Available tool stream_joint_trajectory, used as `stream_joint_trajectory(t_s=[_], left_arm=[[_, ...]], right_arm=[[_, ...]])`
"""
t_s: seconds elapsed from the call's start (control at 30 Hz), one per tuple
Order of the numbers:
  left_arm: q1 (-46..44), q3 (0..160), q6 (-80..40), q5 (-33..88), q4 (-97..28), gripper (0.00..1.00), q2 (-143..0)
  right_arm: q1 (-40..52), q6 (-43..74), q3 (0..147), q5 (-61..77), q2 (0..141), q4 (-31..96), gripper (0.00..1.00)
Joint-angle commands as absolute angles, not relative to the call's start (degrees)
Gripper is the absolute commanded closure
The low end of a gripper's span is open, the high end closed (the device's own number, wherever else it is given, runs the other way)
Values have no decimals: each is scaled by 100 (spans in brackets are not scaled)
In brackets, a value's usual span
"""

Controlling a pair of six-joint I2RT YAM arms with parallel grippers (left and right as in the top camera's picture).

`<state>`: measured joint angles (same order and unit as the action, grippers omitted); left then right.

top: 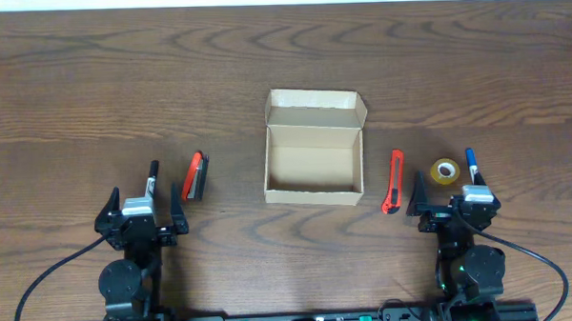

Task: Pack container

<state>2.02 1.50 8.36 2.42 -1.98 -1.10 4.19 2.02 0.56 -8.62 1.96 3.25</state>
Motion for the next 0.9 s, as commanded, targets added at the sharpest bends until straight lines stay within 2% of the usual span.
stream_joint_trajectory(t_s=[0.0,0.87], left_arm=[[180,32,770,401,-410,5,-64],[180,32,770,401,-410,5,-64]], right_arm=[[373,255,32,-897,145,340,1],[373,434,32,-650,209,364,1]])
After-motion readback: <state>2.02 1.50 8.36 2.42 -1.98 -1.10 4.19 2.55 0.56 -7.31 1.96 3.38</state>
